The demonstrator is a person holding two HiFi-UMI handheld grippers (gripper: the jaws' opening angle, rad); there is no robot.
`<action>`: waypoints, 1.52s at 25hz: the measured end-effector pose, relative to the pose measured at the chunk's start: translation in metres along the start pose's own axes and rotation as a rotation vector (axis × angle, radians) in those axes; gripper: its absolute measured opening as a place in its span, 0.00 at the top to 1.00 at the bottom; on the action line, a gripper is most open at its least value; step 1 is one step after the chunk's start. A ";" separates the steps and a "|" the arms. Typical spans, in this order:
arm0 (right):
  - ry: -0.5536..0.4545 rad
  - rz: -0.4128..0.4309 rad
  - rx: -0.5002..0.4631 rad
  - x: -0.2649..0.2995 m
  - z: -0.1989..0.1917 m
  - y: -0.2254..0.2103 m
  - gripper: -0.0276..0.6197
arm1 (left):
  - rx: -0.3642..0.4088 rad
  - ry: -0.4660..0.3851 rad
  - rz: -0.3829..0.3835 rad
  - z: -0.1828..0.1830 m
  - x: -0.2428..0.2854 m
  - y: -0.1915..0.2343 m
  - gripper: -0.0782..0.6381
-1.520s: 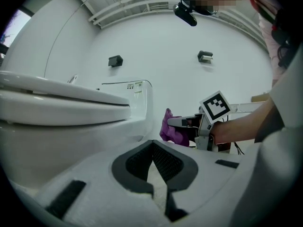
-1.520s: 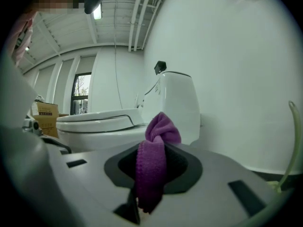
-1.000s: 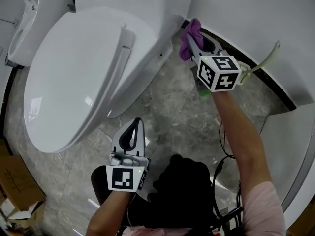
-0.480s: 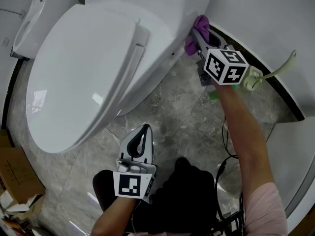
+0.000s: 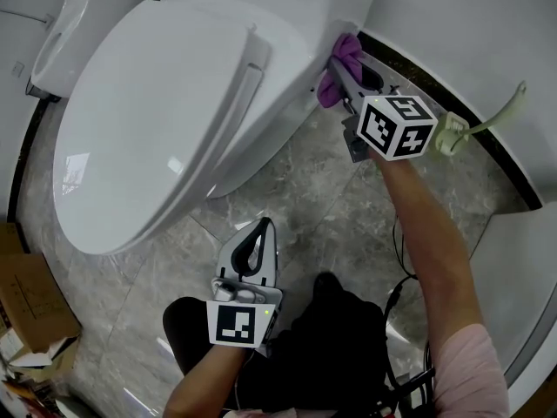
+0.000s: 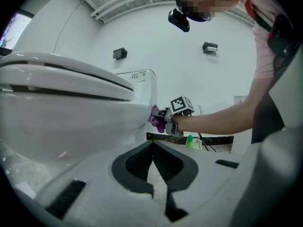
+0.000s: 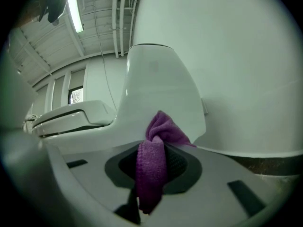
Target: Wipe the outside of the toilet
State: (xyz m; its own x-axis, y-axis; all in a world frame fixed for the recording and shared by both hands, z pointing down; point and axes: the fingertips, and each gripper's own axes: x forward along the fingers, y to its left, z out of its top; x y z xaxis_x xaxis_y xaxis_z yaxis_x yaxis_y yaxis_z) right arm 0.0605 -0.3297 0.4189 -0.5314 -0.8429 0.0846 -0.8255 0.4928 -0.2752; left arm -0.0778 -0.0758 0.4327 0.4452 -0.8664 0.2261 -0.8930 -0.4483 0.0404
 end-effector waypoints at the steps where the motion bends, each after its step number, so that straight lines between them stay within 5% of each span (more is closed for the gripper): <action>1: 0.004 0.011 -0.001 -0.002 -0.002 0.006 0.84 | -0.009 0.015 0.007 -0.003 -0.003 0.000 0.88; 38: 0.060 0.358 -0.023 -0.057 -0.039 0.213 0.84 | -0.006 -0.006 0.080 -0.014 -0.082 0.007 0.88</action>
State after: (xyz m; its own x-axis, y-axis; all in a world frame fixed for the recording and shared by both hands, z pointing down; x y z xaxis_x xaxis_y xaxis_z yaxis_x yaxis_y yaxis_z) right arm -0.0924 -0.1678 0.3932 -0.7971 -0.6024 0.0431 -0.5890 0.7596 -0.2758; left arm -0.1221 -0.0045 0.4282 0.3728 -0.9007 0.2232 -0.9261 -0.3763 0.0283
